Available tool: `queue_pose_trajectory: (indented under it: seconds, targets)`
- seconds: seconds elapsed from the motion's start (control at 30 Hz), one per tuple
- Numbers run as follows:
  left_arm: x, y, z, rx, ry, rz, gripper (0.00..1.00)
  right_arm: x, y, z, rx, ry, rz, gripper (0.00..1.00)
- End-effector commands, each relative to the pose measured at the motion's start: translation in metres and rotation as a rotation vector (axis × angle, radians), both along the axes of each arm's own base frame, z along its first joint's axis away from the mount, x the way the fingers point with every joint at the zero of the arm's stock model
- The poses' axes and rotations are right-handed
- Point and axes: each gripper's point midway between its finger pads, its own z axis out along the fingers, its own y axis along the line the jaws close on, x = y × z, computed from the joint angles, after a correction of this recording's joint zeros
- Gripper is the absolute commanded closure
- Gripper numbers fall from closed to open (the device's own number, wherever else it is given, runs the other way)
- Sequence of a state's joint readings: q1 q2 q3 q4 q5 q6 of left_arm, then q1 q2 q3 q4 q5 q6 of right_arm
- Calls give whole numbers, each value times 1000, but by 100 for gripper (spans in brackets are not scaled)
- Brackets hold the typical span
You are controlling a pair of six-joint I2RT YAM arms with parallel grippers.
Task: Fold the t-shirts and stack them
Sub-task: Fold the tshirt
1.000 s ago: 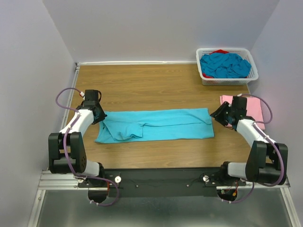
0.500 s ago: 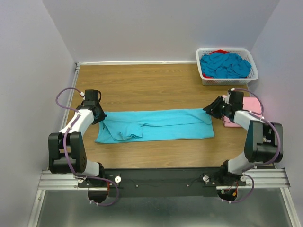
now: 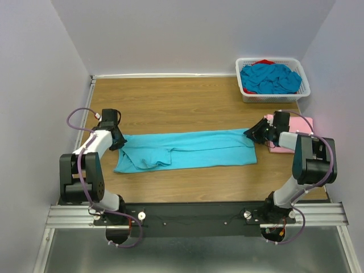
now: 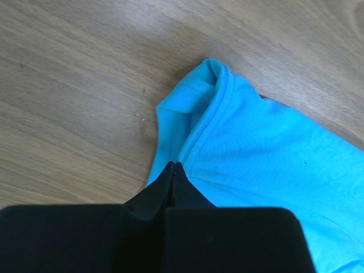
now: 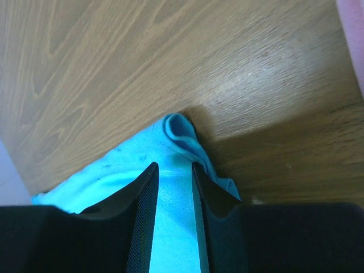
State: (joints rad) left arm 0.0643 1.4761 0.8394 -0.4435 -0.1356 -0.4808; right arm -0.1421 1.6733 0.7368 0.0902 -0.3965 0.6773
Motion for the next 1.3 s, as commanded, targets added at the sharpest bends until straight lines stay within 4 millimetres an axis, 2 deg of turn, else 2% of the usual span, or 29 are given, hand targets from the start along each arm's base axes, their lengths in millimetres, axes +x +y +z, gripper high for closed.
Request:
queue_pose_trajectory:
  seconds: [0.0, 0.17, 0.27, 0.3, 0.37, 0.4, 0.47, 0.53, 0.57, 0.6, 0.63, 0.67, 0.73, 0.77, 0.83, 0.87, 0.97, 1.07, 1.2, 1.27]
  targets:
    - [4, 17, 1, 63, 4, 45, 100, -4, -29, -22, -96, 59, -107, 62]
    - [10, 17, 5, 64, -12, 42, 100, 4, -21, -8, -80, 4, -35, 60]
    - [15, 12, 10, 41, -41, 26, 89, 7, -9, 7, -36, -39, 31, 59]
    - [17, 10, 13, 33, -54, 22, 79, 8, -6, 13, -30, -57, 48, 58]
    - [22, 7, 24, 33, -91, 10, 65, 7, 2, 23, -21, -81, 80, 57]
    - [24, 2, 30, 29, -107, -1, 58, 7, 7, 36, -18, -115, 99, 57]
    - [27, -2, 46, 28, -155, -9, 54, 4, 21, 48, -12, -134, 134, 56]
    - [28, -5, 59, 35, -188, -12, 45, -1, 34, 63, -8, -167, 161, 56]
    - [29, -11, 72, 37, -228, -26, 44, -6, 50, 66, 1, -170, 194, 56]
    - [28, -11, 78, 44, -244, -23, 36, -10, 60, 69, 23, -168, 204, 56]
    - [27, -10, 84, 46, -263, -18, 31, -21, 79, 67, 38, -155, 244, 56]
    - [26, -21, 98, 44, -310, -44, 30, -25, 86, 65, 47, -144, 257, 56]
    - [23, -22, 103, 49, -350, -43, 20, -36, 99, 56, 88, -92, 265, 56]
    - [20, -23, 111, 46, -399, -48, 19, -44, 100, 41, 106, -38, 257, 56]
    - [16, -25, 115, 44, -439, -68, 18, -49, 97, 26, 92, -1, 245, 57]
    - [12, -26, 124, 43, -479, -76, 18, -52, 94, 16, 76, 21, 241, 56]
    - [7, -35, 130, 25, -544, -145, 18, -51, 81, -5, -6, 53, 219, 57]
    - [2, -41, 133, 1, -567, -170, 18, -46, 67, -16, -46, 68, 195, 57]
    - [-5, -54, 120, -73, -537, -197, 18, -38, 35, -29, -118, 91, 128, 57]
    - [-7, -61, 112, -102, -515, -214, 18, -31, 18, -28, -146, 81, 96, 57]
